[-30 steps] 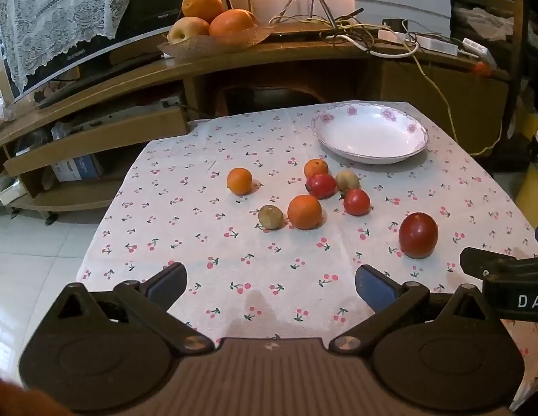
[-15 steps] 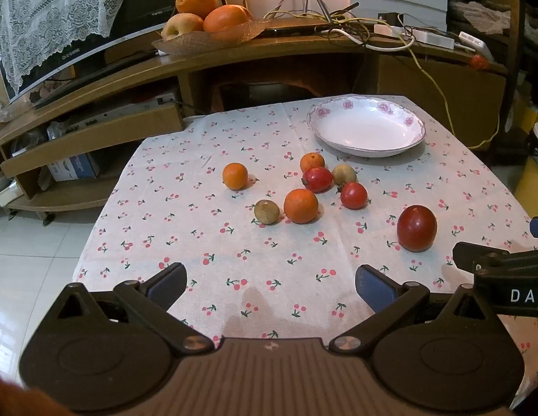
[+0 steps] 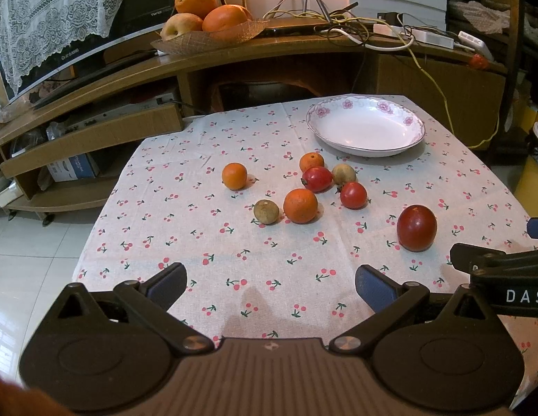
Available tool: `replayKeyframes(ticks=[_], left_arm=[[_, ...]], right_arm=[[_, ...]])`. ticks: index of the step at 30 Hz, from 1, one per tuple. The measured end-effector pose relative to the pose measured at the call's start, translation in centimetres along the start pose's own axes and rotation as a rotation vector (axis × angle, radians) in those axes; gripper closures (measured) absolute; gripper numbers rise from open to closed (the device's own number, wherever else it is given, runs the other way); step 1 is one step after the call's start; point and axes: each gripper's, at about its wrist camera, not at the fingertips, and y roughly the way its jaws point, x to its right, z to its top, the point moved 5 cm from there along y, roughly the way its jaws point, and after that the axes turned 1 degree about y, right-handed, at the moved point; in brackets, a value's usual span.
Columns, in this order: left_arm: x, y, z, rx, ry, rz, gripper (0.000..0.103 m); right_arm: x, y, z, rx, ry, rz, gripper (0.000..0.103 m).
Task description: Organize fruits
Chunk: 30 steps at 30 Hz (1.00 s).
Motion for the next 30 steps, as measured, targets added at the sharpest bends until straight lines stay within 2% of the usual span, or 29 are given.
replayKeyframes(ticks=[30], left_arm=[[0.09,0.04,0.14,0.001,0.002,-0.004,0.000]], right_arm=[[-0.13,0.22,-0.11,-0.011,0.001,0.000,0.004]])
